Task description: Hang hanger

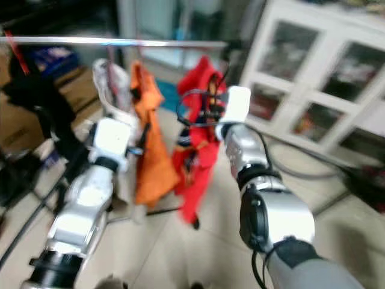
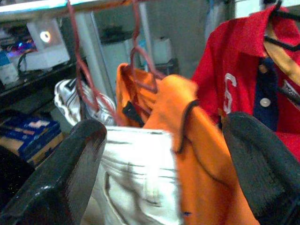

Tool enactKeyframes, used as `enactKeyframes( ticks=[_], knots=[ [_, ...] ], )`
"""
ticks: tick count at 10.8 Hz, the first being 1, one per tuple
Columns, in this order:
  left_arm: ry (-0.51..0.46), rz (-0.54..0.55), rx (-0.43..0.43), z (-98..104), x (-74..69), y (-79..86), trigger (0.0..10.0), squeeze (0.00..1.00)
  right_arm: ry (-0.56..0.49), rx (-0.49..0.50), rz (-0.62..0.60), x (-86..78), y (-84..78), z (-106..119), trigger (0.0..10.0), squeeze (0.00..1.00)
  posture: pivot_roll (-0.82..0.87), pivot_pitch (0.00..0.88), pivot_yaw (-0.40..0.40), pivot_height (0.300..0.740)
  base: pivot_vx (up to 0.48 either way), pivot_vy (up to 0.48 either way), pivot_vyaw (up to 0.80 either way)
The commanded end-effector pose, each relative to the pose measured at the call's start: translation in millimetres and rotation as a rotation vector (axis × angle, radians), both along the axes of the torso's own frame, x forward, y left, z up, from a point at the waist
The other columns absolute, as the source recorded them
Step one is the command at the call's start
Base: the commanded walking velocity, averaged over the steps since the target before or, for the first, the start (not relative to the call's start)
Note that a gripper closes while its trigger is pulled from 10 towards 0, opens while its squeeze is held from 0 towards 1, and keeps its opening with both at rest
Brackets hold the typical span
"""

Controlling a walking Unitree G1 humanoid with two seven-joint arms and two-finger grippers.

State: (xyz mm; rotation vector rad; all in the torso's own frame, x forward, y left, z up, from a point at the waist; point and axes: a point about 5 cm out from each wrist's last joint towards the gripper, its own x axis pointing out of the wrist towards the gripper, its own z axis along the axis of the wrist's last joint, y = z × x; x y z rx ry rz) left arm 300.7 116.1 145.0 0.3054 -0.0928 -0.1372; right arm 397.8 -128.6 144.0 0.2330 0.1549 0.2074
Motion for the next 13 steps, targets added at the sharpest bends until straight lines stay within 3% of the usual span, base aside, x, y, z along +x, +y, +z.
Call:
enactKeyframes(
  ticks=[1, 5, 7, 11, 13],
  knots=[
    [-0.008, 0.024, 0.015, 3, 1.0, 4.0, 10.0, 0.00, -0.096, -0.014, 0.036, 6.0, 9.7, 22, 0.0, 0.00, 0.21, 0.034, -0.098, 0.740, 0.472, 0.000, 0.76],
    [-0.015, 0.014, 0.020, 2, -1.8, -3.0, 10.0, 0.00, -0.108, -0.023, 0.086, 6.1, 14.1, 24, 0.0, 0.00, 0.21, 0.039, -0.112, 0.740, 0.358, 0.000, 0.74],
    [-0.006, 0.004, 0.016, 1, -1.3, -5.9, 10.0, 0.00, -0.110, -0.053, 0.085, 6.3, 12.7, 25, 0.0, 0.00, 0.21, 0.039, -0.115, 0.740, 0.000, 0.000, 0.00],
    [-0.003, -0.003, 0.023, 0, -0.1, -7.4, 10.0, 0.00, -0.094, -0.070, 0.081, 5.3, 7.6, 21, 0.0, 0.00, 0.20, 0.036, -0.117, 0.740, 0.295, -0.171, 0.00],
    [0.013, 0.006, 0.016, -2, 0.8, -6.5, 10.0, 0.00, -0.025, -0.129, 0.148, 0.9, 7.6, 7, 0.0, 0.00, 0.20, 0.033, -0.117, 0.740, 0.000, 0.000, 0.00]
  ],
)
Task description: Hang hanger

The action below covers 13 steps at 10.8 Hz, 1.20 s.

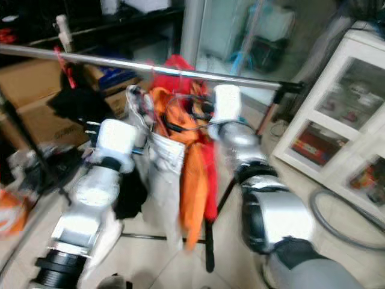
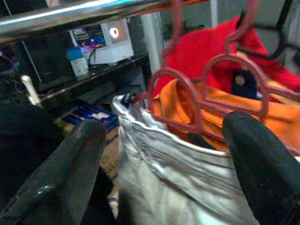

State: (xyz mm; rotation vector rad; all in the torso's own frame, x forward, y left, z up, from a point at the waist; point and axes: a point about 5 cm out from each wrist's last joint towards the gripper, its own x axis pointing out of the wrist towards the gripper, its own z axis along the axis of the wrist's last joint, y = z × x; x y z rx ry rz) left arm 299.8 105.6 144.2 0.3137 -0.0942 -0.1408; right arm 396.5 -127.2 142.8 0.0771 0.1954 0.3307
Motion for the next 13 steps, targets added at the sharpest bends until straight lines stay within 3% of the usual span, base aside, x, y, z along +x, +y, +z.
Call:
enactKeyframes(
  ticks=[1, 4, 7, 9, 13],
  knots=[
    [0.028, 0.009, 0.008, -4, 2.1, 3.4, 10.0, 0.00, 0.018, -0.014, 0.027, -1.5, 4.2, -3, 0.0, 0.00, 0.20, 0.033, -0.116, 0.740, 0.000, 0.000, 0.00],
    [0.045, 0.008, 0.003, -6, 3.0, 3.8, 10.0, 0.00, 0.108, -0.065, 0.036, -8.9, -1.8, -22, 0.0, 0.00, 0.19, 0.033, -0.114, 0.740, 0.000, 0.000, 0.00],
    [0.070, -0.010, 0.011, -10, 1.9, 4.3, 10.0, 0.00, 0.125, -0.117, -0.053, -11.6, -39.1, -26, 0.0, 0.00, 0.19, 0.031, -0.110, 0.740, 0.000, 0.000, 0.00],
    [0.072, -0.022, 0.014, -10, 2.8, 3.5, 10.0, 0.00, 0.132, -0.123, -0.082, -15.5, -54.7, -30, 0.0, 0.00, 0.18, 0.028, -0.101, 0.740, 0.000, 0.000, 0.00],
    [0.078, -0.041, 0.013, -11, 4.7, 2.6, 10.0, 0.00, 0.081, -0.146, -0.104, -15.2, -90.7, -12, 0.0, 0.00, 0.15, 0.012, -0.086, 0.740, 0.000, 0.000, 0.00]
  ],
)
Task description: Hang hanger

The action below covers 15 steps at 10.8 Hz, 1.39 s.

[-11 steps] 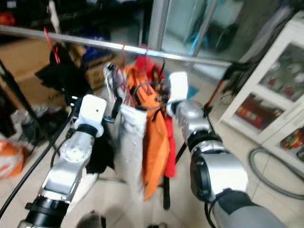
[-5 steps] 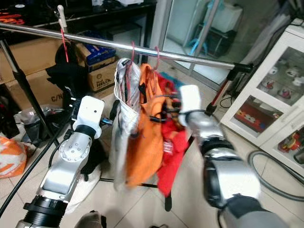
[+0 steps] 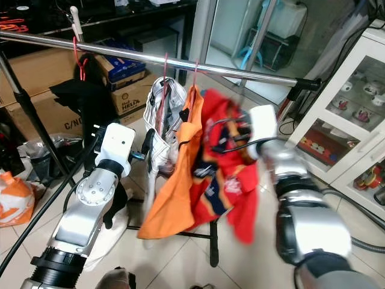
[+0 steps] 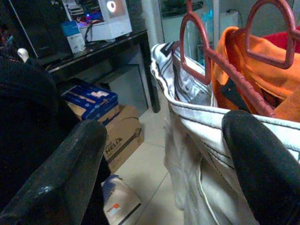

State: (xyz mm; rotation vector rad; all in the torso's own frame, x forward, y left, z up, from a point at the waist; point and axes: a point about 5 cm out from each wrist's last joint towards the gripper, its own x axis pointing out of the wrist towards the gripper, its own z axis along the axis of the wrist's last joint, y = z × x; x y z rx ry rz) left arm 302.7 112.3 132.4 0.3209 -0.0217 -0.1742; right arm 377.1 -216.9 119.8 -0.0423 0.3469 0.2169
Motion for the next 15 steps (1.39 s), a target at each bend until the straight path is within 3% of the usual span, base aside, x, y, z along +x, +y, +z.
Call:
enactKeyframes(
  ticks=[1, 3, 5, 7, 8, 9, 10, 13, 15],
  knots=[
    [0.004, -0.027, -0.002, 1, 2.5, -4.8, 10.0, 0.00, -0.079, 0.027, -0.025, 5.8, -11.7, 23, 0.0, 0.00, 0.15, 0.009, -0.084, 0.740, 0.000, 0.000, 0.00],
    [0.007, -0.039, -0.006, 0, 3.3, -7.7, 10.0, 0.00, -0.099, 0.080, 0.024, 8.4, -18.3, 40, 0.0, 0.00, 0.14, 0.006, -0.086, 0.740, 0.000, 0.000, 0.00],
    [0.013, -0.040, -0.011, -2, 3.3, -9.1, 10.0, 0.00, -0.046, 0.081, 0.029, 0.5, -30.0, 30, 0.0, 0.00, 0.13, 0.008, -0.093, 0.740, 0.000, 0.000, 0.00],
    [0.004, -0.021, -0.018, -2, 2.1, -4.3, 10.0, 0.00, -0.233, 0.109, 0.077, -14.9, -39.5, 34, 0.0, 0.00, 0.13, 0.015, -0.103, 0.740, 0.000, 0.000, 0.00],
    [0.002, -0.013, -0.022, -3, 1.8, -0.7, 10.0, 0.00, -0.348, 0.100, 0.040, -36.5, -46.6, 24, 0.0, 0.00, 0.11, 0.016, -0.092, 0.740, 0.000, 0.000, 0.00],
    [0.004, -0.015, -0.021, -4, 1.8, -0.7, 10.0, 0.00, -0.373, 0.089, 0.002, -45.3, -49.2, 17, 0.0, 0.00, 0.10, 0.015, -0.089, 0.740, 0.000, 0.000, 0.00],
    [0.008, -0.036, -0.019, -4, 2.6, -3.5, 10.0, 0.00, -0.380, 0.124, -0.038, -62.0, -40.2, -2, 0.0, 0.00, 0.08, 0.016, -0.068, 0.740, 0.000, 0.000, 0.00],
    [0.003, -0.062, -0.013, -3, 5.5, -4.9, 10.0, 0.00, -0.377, 0.187, -0.038, -109.3, -2.9, -27, 0.0, 0.00, 0.05, 0.019, -0.041, 0.740, 0.000, 0.000, 0.00],
    [0.004, -0.080, -0.016, -3, 6.8, -9.8, 10.0, 0.00, -0.429, 0.201, -0.023, -95.9, 7.0, 0, 0.0, 0.00, 0.04, 0.015, -0.036, 0.740, 0.000, 0.000, 0.00]
  ],
)
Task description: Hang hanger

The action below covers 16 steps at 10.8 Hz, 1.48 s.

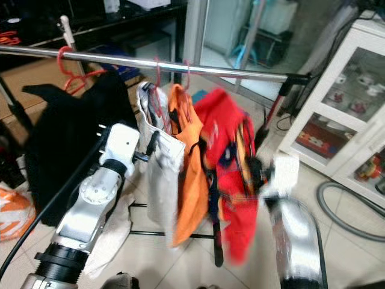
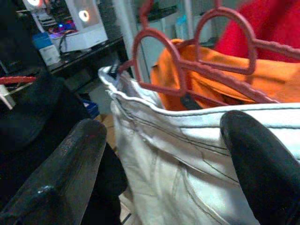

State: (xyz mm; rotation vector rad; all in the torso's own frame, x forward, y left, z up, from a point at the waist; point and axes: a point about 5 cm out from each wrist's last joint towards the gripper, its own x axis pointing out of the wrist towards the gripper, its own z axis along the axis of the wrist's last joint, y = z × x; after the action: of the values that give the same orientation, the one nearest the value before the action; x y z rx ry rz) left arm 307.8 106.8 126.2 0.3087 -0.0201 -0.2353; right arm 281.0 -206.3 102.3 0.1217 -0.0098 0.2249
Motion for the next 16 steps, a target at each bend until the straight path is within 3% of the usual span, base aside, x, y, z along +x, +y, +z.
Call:
enactKeyframes(
  ticks=[1, 4, 7, 8, 11, 13, 16],
  knots=[
    [-0.012, -0.025, -0.007, 4, 2.9, -6.0, 10.0, 0.00, -0.110, -0.004, 0.015, 13.0, 0.3, 34, 0.0, 0.00, 0.04, 0.011, -0.043, 0.740, 0.000, 0.000, 0.00],
    [-0.031, -0.036, -0.015, 5, 2.7, -12.4, 10.0, 0.00, -0.090, -0.019, 0.141, 39.2, 20.8, 55, 0.0, 0.00, 0.06, 0.001, -0.062, 0.740, 0.000, 0.000, 0.00],
    [-0.053, -0.059, -0.009, 8, 1.6, -18.0, 10.0, 0.00, -0.014, -0.045, 0.241, 65.1, 41.4, 57, 0.0, 0.00, 0.08, 0.004, -0.085, 0.740, 0.000, 0.000, 0.00],
    [-0.070, -0.176, -0.013, 13, -2.9, -34.2, 10.0, 0.00, -0.003, -0.064, 0.252, 70.6, 42.1, 58, 0.0, 0.00, 0.09, 0.006, -0.099, 0.740, 0.000, 0.000, 0.00],
    [-0.040, -0.354, -0.054, 9, -14.5, -56.8, 10.0, 0.00, 0.038, -0.073, 0.236, 81.0, 40.7, 52, 0.0, 0.00, 0.10, 0.005, -0.102, 0.740, 0.000, 0.000, 0.00],
    [-0.037, -0.467, -0.070, 13, -18.8, -65.4, 10.0, 0.00, 0.073, -0.062, 0.189, 87.7, 38.6, 46, 0.0, 0.00, 0.10, 0.000, -0.093, 0.740, 0.000, 0.000, 0.00],
    [-0.028, -0.505, -0.075, 14, -18.4, -65.9, 10.0, 0.00, 0.109, -0.056, 0.156, 94.2, 38.6, 41, 0.0, 0.00, 0.10, 0.000, -0.085, 0.740, 0.000, 0.000, 0.00]
  ],
)
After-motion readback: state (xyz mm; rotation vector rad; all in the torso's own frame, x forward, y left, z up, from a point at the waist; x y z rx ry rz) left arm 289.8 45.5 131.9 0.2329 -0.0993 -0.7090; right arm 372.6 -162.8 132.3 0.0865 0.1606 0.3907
